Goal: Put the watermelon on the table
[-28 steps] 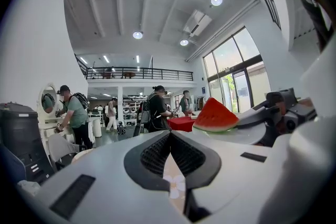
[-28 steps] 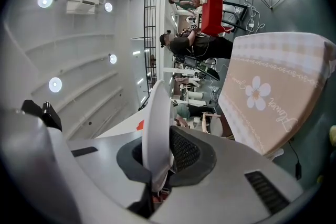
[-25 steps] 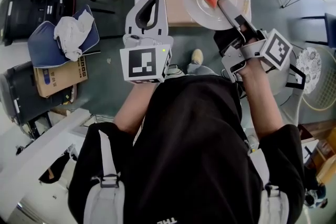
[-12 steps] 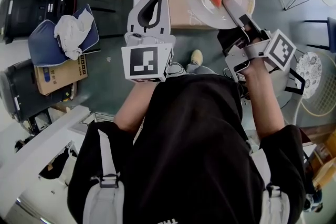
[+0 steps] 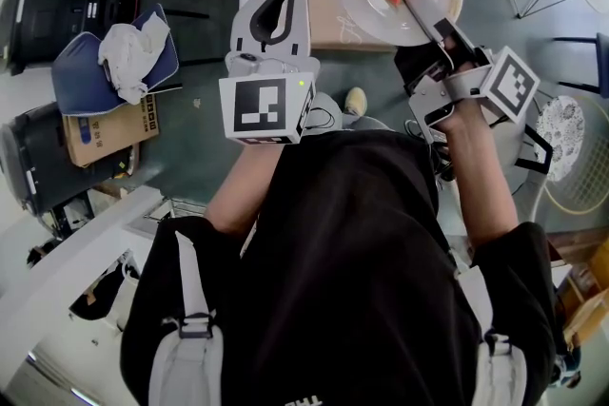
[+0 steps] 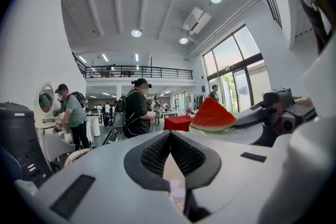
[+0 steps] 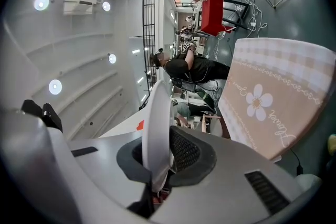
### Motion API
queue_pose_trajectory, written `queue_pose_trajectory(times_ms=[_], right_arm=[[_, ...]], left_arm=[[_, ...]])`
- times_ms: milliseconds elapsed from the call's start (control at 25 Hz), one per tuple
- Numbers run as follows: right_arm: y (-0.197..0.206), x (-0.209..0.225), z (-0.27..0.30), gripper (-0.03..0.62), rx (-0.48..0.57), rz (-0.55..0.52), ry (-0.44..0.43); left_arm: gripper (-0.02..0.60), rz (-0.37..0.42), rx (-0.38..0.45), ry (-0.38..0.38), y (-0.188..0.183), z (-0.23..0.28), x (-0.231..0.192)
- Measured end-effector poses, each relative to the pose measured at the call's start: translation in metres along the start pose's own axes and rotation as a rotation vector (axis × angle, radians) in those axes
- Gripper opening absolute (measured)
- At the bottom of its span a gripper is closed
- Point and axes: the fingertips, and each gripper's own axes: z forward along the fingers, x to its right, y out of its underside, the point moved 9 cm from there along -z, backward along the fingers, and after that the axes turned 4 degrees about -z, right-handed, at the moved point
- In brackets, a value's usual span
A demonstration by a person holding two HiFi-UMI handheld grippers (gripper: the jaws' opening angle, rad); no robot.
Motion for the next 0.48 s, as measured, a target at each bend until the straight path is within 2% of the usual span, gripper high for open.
queue_pose_trajectory(times_ms=[480], right_arm=[[0.0005, 0.0001, -0.0002, 0.026, -0.010, 0.003, -0.008]], left_arm=[[0.008, 0.008, 0.007, 0.001, -0.0041, 0.0008, 0.0060]])
